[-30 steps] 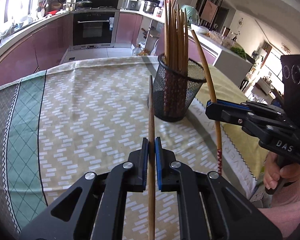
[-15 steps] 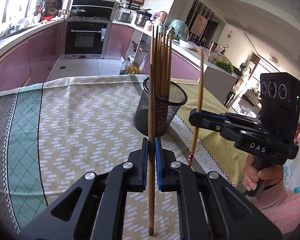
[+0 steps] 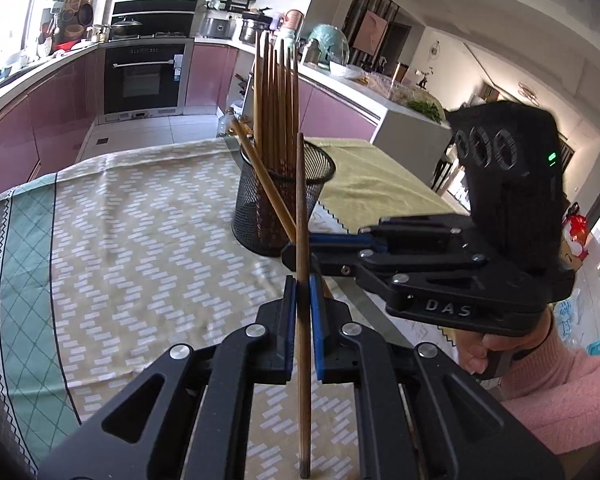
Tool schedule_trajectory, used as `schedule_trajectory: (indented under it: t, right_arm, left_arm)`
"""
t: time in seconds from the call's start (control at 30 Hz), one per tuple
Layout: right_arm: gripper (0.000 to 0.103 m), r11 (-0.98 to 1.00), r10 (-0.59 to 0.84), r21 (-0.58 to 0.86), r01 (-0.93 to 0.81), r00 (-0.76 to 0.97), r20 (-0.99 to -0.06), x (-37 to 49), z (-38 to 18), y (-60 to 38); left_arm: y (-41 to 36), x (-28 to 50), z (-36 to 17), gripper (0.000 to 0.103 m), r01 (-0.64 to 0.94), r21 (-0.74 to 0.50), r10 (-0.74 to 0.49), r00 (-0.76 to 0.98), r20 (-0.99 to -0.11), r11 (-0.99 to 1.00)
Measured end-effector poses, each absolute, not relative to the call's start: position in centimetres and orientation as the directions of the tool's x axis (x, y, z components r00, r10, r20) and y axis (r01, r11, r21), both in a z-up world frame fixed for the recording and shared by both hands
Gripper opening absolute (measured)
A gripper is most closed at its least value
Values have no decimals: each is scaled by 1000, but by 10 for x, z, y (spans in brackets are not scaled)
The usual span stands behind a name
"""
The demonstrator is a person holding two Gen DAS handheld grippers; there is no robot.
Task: Organize utensils
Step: 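Lift the left gripper's chopstick upright while the right gripper raises its chopstick upright, then lower the left gripper's chopstick into the mesh cup while the right gripper inserts its own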
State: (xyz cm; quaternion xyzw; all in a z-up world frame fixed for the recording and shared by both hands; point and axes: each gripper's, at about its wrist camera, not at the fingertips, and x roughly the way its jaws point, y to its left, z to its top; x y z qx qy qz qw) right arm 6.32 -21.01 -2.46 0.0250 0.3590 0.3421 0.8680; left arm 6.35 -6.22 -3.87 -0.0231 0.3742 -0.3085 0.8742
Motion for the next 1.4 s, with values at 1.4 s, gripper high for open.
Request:
schedule_trajectory:
  t: [1.4]
  right_arm:
    - [6,825,561,254,-505,678,-474,49,20,-260]
  left_arm:
    - [-61,81,-20,7,456,-215,-483,625,-614,864]
